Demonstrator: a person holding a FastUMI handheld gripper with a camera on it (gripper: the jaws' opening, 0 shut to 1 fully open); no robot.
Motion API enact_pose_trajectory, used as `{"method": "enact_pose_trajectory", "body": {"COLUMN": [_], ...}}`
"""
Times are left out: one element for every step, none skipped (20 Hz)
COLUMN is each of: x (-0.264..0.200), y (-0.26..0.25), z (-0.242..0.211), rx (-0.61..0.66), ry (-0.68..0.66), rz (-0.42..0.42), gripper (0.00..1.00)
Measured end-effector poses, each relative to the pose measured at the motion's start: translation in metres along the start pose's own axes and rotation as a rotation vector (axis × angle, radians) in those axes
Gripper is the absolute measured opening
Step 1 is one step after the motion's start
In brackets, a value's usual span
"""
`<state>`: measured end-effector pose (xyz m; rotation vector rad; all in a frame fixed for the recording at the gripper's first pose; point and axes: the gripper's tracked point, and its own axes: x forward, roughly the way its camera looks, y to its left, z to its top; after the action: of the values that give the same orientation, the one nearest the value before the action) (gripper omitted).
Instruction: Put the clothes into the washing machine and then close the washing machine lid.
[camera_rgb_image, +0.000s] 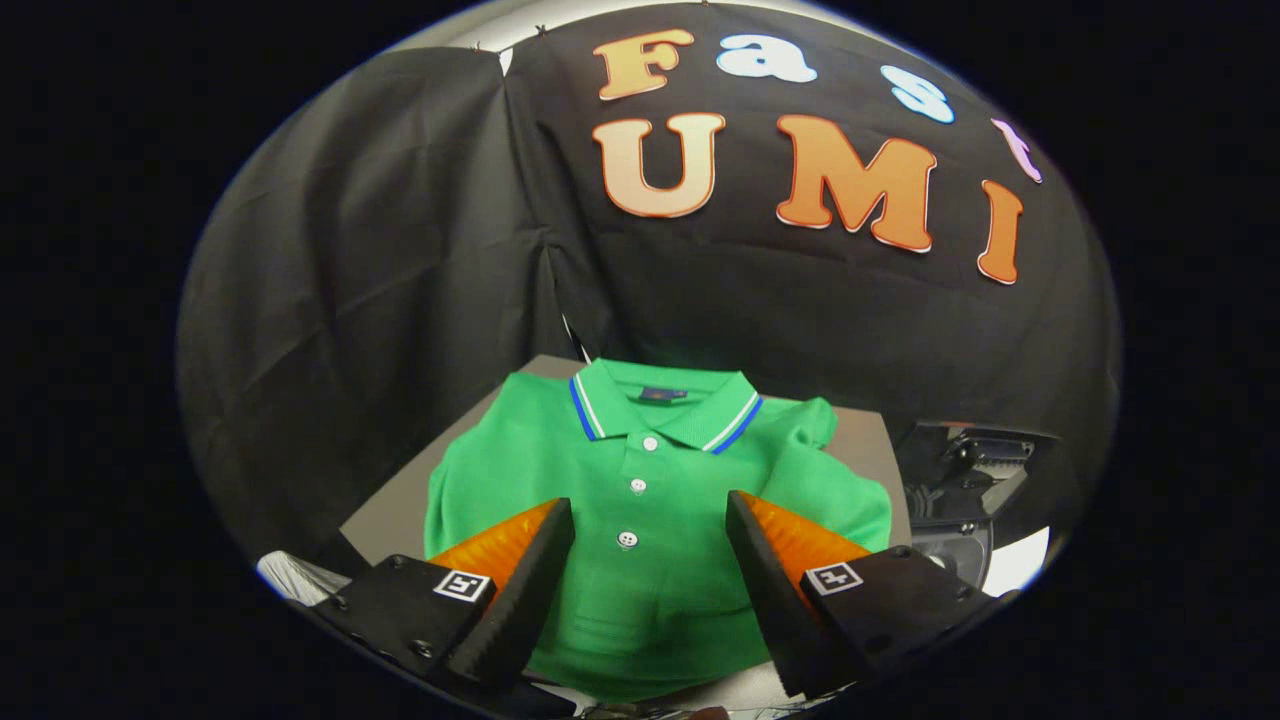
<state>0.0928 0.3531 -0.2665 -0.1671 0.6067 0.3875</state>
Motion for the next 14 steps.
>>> {"method": "enact_pose_trajectory", "body": {"x": [0.004, 0.004, 0.005, 0.007, 0.01, 0.014, 0.015, 0.015, 0.013, 0.011, 0.009, 0.009, 0.01, 0.011], "y": [0.001, 0.002, 0.003, 0.003, 0.004, 0.008, 0.008, 0.007, 0.008, 0.01, 0.014, 0.019, 0.021, 0.022], "z": [-0.005, -0.007, -0.007, -0.009, -0.012, -0.015, -0.014, -0.013, -0.014, -0.015, -0.014, -0.015, -0.014, -0.015], "rx": [0.006, 0.014, 0.028, 0.044, 0.062, 0.083, 0.1, 0.108, 0.102, 0.093, 0.088, 0.088, 0.09, 0.089], "ry": [0.017, 0.024, 0.024, 0.029, 0.042, 0.054, 0.061, 0.058, 0.066, 0.065, 0.057, 0.048, 0.027, 0.019], "rz": [0.002, 0.006, 0.01, 0.017, 0.033, 0.065, 0.08, 0.088, 0.103, 0.114, 0.132, 0.15, 0.157, 0.16], "gripper": [0.99, 0.99, 0.99, 0.99, 0.98, 0.98, 0.95, 0.91, 0.87, 0.83, 0.8, 0.72, 0.63, 0.55]}}
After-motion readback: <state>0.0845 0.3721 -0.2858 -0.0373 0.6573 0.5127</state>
